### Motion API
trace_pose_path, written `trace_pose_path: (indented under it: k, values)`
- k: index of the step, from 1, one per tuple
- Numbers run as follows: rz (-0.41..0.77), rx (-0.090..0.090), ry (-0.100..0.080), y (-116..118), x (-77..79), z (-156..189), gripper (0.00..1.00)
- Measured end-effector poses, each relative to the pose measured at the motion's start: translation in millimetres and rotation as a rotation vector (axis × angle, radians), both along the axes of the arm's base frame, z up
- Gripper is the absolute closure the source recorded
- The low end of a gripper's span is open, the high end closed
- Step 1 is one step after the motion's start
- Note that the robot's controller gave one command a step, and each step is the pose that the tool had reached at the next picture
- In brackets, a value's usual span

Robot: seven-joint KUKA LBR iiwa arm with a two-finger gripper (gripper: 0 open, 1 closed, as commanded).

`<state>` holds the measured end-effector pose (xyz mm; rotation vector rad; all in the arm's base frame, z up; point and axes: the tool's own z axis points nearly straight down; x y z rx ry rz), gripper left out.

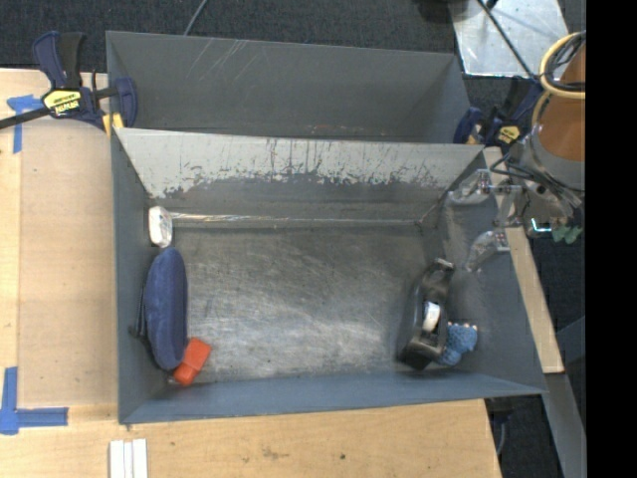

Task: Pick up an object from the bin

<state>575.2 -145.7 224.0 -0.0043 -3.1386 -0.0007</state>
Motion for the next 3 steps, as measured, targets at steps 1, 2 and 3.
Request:
trace_pose_path:
  k: [1, 2, 3]
  values:
    - [0.160, -0.009, -0.025, -6.5, -34.4, -101.3, 0.00]
    - [0.004, -0.003, -0.012, -10.0, -21.3, -103.4, 0.00]
    - [-0.055, -0.014, -0.047, -14.1, -83.1, -90.9, 0.00]
